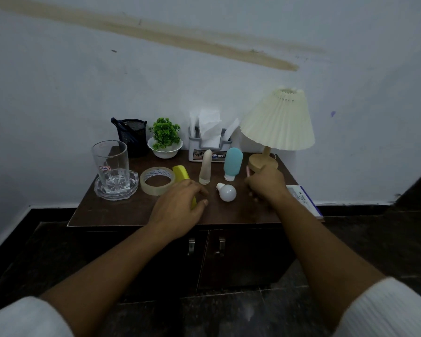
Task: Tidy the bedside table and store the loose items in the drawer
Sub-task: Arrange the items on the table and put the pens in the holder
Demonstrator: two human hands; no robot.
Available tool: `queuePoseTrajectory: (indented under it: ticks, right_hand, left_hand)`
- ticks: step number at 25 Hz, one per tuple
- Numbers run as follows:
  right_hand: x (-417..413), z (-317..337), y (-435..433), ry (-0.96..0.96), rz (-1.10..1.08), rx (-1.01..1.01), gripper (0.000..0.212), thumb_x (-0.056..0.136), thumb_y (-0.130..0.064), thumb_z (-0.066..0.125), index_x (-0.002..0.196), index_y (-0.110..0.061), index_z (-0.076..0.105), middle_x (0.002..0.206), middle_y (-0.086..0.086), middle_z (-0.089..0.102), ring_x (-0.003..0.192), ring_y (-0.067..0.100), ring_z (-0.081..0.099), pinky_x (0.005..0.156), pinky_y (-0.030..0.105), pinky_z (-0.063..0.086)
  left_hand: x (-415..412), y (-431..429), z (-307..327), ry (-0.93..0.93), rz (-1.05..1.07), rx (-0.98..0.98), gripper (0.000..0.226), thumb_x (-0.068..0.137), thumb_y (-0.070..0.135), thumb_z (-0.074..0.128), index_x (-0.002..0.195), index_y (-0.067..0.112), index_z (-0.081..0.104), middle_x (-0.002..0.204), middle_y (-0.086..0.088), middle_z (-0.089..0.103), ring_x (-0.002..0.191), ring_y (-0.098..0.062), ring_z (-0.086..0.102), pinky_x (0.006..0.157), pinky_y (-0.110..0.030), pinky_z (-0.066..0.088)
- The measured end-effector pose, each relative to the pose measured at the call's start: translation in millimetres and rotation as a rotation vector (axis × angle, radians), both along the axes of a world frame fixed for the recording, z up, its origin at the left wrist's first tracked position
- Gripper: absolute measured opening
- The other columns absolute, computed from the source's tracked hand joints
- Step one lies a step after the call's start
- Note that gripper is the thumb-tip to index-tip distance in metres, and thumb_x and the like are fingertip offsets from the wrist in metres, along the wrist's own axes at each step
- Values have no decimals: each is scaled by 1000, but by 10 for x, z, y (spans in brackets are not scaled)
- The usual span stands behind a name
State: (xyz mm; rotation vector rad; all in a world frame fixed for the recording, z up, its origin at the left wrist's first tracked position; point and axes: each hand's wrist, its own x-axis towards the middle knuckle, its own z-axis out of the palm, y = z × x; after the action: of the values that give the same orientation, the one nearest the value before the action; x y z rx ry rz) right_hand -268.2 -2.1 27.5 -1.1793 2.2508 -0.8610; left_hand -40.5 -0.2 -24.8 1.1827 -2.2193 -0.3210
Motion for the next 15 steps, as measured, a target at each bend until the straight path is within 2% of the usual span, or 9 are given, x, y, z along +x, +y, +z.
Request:
queuePoseTrajectory:
  ticks: [2,4,6,8,10,12,15]
  right_hand:
    - [101,133,310,-197,-14,-24,7,92,-9,65,88,-3,66,67,11,65,49,17,57,43,27,45]
    - [253,225,583,-366,28,-121,7,91,-6,65,94,0,67,69,11,65,49,14,55,41,25,43]
    - [467,271,785,-472,140,-196,15,90,-5,69,103,0,64,76,12,66,48,11,55,39,24,41]
    - [698,287,857,-508,268,-201,20,89,-5,71,107,-2,62,78,14,67,48,10,57,38,24,41]
    - [904,299,800,-508,385,-208,18,90,-2,68,107,2,63,75,15,67,49,12,59,38,23,43]
    - [1056,373,665,-497,443,-243,12,92,-2,66,104,1,65,75,14,68,54,15,62,40,25,48]
    - [1219,648,329,-458,510,-423,11,96,-16,68,102,-7,66,78,11,66,61,20,63,46,30,53]
  left_hand:
    - [-17,99,95,80,-2,98,17,93,33,65,109,29,70,108,15,66,99,-5,60,82,-28,48]
    - [-35,174,201,267,-13,315,14,94,31,66,105,27,73,98,12,71,90,-7,65,77,-27,51]
    - [-43,273,340,524,-61,609,17,97,32,64,105,21,74,96,3,75,84,-10,68,72,-28,53]
    - [-26,335,458,677,-98,731,24,97,33,63,103,13,75,94,-2,76,79,-12,66,69,-31,54]
    - [54,324,559,775,-70,697,22,96,28,65,98,9,75,85,-7,74,76,-15,67,68,-34,54]
    - [224,202,630,813,12,563,15,94,25,68,93,13,77,81,-10,75,73,-18,68,66,-35,55]
    - [556,-43,801,656,112,277,15,91,33,69,91,21,78,71,-3,74,64,-22,70,62,-41,59]
